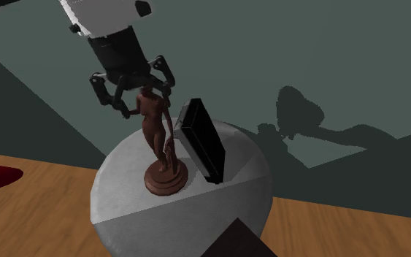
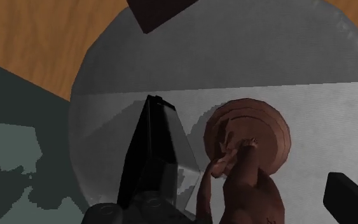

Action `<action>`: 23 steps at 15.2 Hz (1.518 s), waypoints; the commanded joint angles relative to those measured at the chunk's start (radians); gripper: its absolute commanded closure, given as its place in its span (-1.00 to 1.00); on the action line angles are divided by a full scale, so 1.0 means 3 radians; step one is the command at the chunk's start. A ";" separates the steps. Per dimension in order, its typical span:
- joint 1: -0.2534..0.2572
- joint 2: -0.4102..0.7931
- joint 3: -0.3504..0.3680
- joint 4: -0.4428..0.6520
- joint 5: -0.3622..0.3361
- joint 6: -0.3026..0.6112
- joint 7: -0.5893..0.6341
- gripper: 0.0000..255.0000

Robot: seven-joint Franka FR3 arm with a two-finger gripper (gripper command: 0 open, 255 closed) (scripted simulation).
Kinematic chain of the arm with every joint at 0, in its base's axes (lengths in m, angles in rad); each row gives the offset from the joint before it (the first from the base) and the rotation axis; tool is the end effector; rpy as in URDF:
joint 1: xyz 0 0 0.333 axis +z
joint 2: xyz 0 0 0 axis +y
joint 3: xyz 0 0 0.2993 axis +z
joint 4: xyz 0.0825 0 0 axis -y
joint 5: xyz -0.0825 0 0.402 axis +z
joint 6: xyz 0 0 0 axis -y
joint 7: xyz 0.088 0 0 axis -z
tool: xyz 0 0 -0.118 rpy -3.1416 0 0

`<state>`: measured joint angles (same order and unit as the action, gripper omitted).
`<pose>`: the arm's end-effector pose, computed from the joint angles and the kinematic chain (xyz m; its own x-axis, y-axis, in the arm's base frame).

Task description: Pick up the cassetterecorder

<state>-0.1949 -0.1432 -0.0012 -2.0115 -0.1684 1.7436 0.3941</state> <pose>0.5072 -0.1181 0.4754 0.8479 -0.5272 -0.0555 -0.5084 -0.8384 0.1965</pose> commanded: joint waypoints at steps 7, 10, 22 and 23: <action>-0.0211 0.0880 -0.0192 0.0648 -0.0230 -0.0057 0.0374 -1.00; -0.0287 0.1195 -0.0283 0.0919 -0.0287 -0.0113 0.0486 -1.00; -0.0323 0.1398 -0.0322 0.0802 -0.0314 0.0157 0.0605 1.00; -0.0314 0.1380 -0.0317 0.0822 -0.0312 0.0116 0.0608 1.00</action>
<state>-0.2892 0.2586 -0.0968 -1.7574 -0.2626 1.7896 0.5781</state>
